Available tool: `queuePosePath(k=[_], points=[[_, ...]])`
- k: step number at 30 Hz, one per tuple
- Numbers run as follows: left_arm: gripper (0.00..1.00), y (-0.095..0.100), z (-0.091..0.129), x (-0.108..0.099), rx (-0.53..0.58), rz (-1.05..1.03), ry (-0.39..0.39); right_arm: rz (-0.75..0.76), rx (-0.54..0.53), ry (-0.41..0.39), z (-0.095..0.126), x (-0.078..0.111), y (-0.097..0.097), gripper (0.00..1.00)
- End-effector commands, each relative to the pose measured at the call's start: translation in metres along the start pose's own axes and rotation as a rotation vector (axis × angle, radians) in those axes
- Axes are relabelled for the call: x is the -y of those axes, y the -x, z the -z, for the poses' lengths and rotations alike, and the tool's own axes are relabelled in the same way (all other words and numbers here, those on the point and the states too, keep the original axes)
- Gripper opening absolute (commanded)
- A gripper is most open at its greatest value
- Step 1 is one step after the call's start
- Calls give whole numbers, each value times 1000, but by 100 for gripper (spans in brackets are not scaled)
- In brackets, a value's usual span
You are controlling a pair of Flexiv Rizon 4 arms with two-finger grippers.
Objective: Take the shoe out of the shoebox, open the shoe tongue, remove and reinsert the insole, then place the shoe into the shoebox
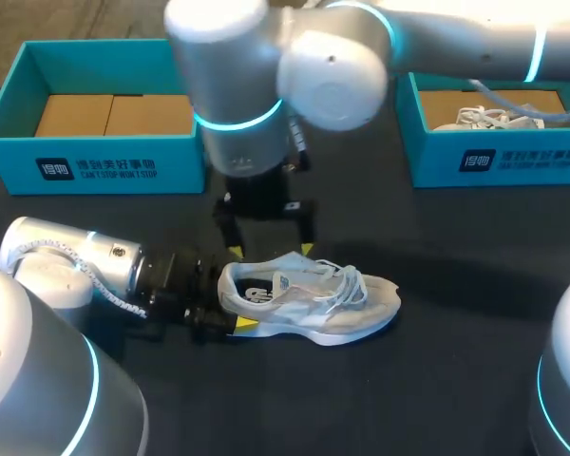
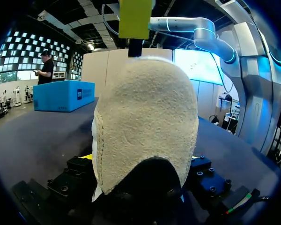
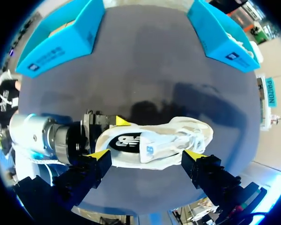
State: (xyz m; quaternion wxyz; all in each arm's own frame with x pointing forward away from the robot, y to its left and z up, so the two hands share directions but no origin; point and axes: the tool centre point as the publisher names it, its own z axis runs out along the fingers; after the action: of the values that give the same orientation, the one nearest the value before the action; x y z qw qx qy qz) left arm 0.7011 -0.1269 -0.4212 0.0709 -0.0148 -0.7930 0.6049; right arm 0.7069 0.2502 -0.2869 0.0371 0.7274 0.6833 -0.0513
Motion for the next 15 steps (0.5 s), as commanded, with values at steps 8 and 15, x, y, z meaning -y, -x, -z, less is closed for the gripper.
queuePosePath(k=[8,15], points=[[0,1,0,-6,2,0,1,-301,114,65,-23,13,-15,100],[0,1,0,-6,2,0,1,-331,105,66,-27,13,-3,100]])
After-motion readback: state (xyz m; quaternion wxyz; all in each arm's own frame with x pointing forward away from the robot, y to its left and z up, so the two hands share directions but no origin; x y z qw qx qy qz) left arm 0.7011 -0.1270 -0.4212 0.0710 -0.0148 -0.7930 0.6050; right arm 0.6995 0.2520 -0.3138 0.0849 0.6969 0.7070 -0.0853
